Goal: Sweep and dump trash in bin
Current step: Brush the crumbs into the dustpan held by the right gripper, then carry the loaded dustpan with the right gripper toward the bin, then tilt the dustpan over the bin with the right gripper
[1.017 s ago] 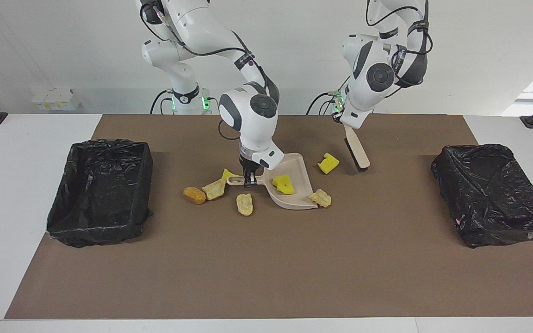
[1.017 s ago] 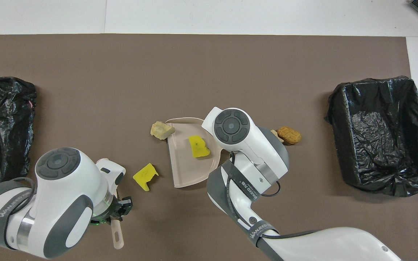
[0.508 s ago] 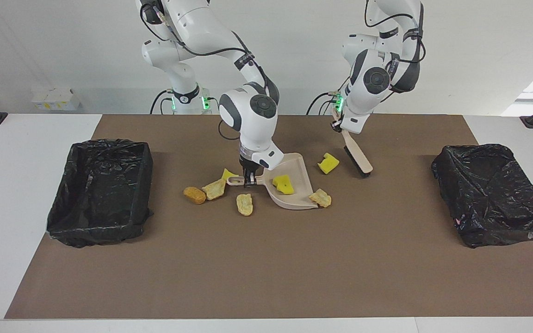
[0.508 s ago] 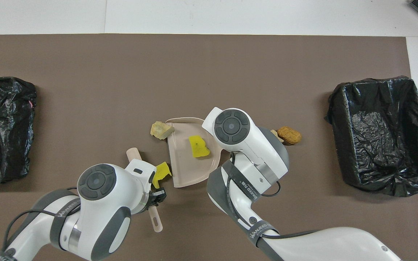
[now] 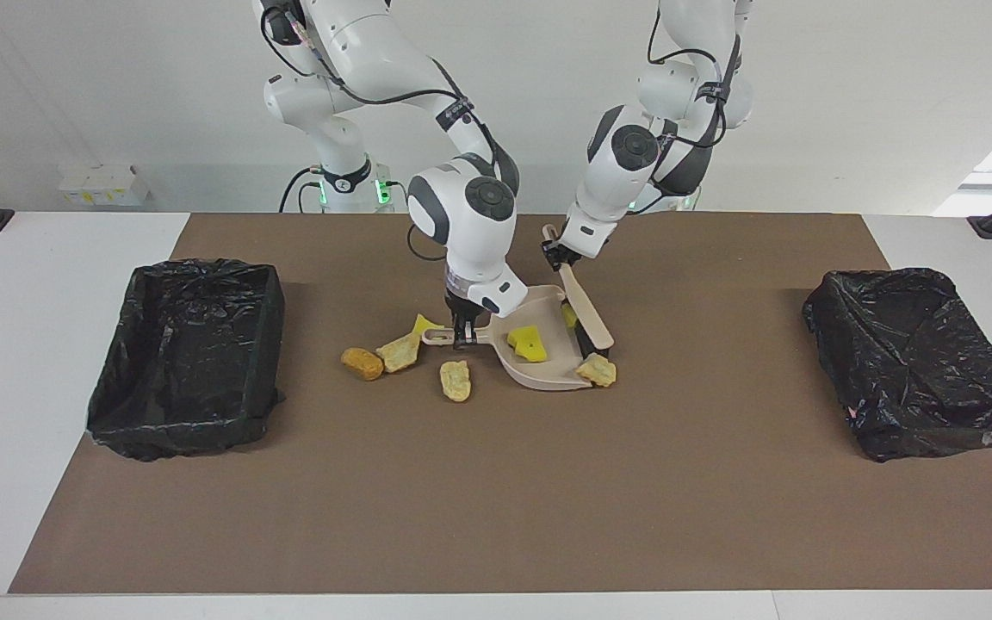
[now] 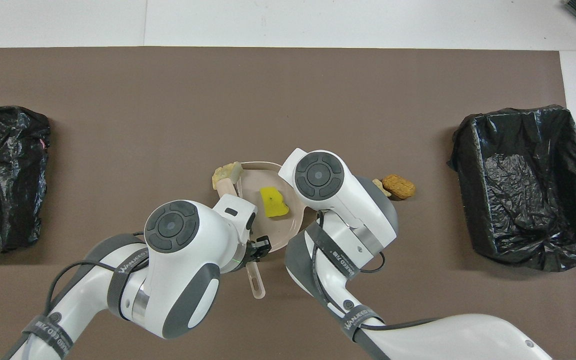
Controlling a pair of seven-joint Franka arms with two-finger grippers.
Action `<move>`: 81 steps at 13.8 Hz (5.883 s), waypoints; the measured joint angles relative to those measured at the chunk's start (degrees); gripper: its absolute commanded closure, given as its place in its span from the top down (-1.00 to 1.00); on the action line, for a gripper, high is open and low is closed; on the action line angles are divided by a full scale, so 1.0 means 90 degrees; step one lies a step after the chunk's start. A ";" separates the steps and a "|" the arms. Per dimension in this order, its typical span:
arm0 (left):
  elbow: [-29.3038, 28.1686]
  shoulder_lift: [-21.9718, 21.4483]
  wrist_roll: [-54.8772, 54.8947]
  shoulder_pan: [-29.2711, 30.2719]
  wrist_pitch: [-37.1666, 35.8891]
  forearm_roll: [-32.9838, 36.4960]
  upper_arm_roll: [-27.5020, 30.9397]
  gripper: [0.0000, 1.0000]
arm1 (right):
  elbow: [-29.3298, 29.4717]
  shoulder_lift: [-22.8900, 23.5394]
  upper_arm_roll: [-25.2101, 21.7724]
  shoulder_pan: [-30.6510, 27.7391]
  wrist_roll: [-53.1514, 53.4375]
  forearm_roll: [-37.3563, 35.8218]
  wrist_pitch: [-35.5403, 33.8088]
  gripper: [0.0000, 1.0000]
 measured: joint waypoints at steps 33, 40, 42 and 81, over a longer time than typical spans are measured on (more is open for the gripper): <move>0.0175 0.0195 0.3763 0.0517 -0.0916 0.0371 0.0049 -1.00 | -0.0015 -0.0139 0.0011 0.0356 0.1686 -0.0971 -0.0946 -1.00; 0.0369 -0.0123 0.2049 0.0412 -0.2005 0.0371 0.0041 -1.00 | 0.0015 -0.0147 0.0005 0.0149 0.1460 -0.0971 -0.0910 -1.00; 0.0364 -0.0215 0.1405 0.0268 -0.2145 0.0426 0.0018 -1.00 | 0.0101 -0.0177 0.0004 0.0001 0.1296 -0.0971 -0.0905 -1.00; -0.2868 -0.2113 -0.0354 -0.0953 0.0475 -0.0141 -0.1769 -0.89 | -0.1008 -0.2528 -0.0026 -0.4520 -0.2154 -0.5989 -0.0762 -1.00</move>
